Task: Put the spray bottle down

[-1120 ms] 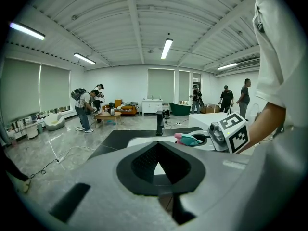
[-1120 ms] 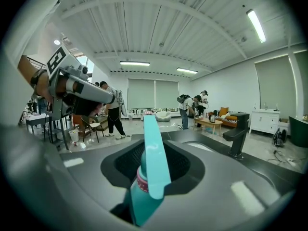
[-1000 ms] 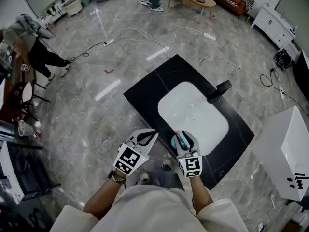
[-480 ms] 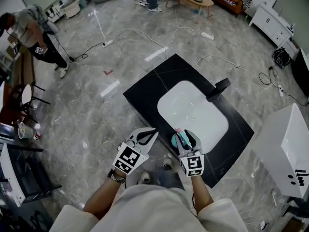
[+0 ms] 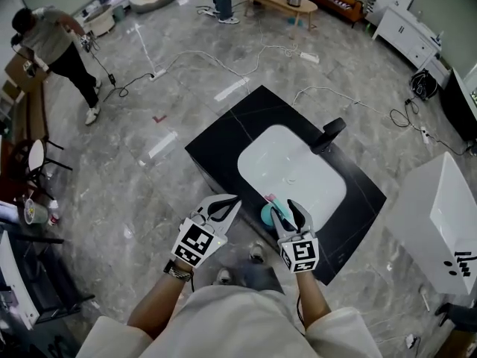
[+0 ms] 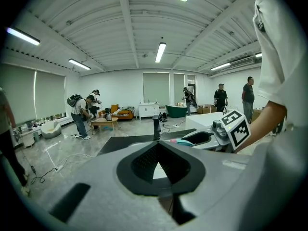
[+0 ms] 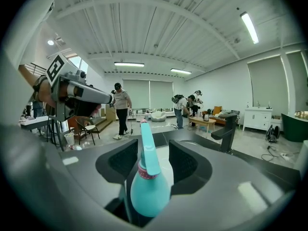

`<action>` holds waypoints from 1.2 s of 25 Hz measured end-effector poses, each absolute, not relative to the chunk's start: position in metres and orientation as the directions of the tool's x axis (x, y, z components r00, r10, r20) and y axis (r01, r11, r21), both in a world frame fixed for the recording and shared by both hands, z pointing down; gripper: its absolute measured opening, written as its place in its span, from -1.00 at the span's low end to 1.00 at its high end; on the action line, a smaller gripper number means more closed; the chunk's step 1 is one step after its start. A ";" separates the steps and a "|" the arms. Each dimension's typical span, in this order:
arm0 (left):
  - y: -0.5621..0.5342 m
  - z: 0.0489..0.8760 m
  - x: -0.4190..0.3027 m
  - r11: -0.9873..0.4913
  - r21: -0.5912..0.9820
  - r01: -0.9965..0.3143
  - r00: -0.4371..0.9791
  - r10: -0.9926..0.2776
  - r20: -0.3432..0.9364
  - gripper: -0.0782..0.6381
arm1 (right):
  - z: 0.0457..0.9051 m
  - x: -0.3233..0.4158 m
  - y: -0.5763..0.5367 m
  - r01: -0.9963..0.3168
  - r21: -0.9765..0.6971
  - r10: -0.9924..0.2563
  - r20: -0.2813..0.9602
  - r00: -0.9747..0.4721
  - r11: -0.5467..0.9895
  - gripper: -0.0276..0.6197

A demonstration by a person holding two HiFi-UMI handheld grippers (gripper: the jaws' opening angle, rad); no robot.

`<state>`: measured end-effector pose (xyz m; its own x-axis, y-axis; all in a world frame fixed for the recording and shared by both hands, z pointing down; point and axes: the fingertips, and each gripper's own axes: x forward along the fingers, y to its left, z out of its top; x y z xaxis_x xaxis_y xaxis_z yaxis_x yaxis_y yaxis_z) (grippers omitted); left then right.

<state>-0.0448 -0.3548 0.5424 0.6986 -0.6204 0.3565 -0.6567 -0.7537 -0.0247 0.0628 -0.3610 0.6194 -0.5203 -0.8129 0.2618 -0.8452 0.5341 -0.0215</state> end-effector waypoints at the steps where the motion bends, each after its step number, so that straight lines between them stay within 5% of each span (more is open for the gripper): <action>1: -0.354 0.541 -0.045 -0.756 -0.026 -0.654 0.702 -0.619 0.352 -0.78 | 0.617 0.064 -0.359 -0.847 -0.016 -0.816 0.260 -0.517 0.531 -0.26; 17: -0.336 0.504 -0.047 -0.773 -0.075 -0.630 0.733 -0.624 0.270 -0.78 | 0.546 0.094 -0.332 -0.903 0.056 -0.888 0.219 -0.405 0.426 -0.23; 30: -0.330 0.470 -0.030 -0.793 -0.106 -0.600 0.767 -0.608 0.207 -0.78 | 0.491 0.096 -0.300 -0.911 0.006 -0.880 0.260 -0.397 0.413 -0.63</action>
<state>-0.0302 -0.3302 0.4700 0.7666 -0.6079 0.2068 -0.6000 -0.7929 -0.1064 0.0961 -0.3000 0.4914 -0.3972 -0.8803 0.2595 -0.9108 0.4128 0.0063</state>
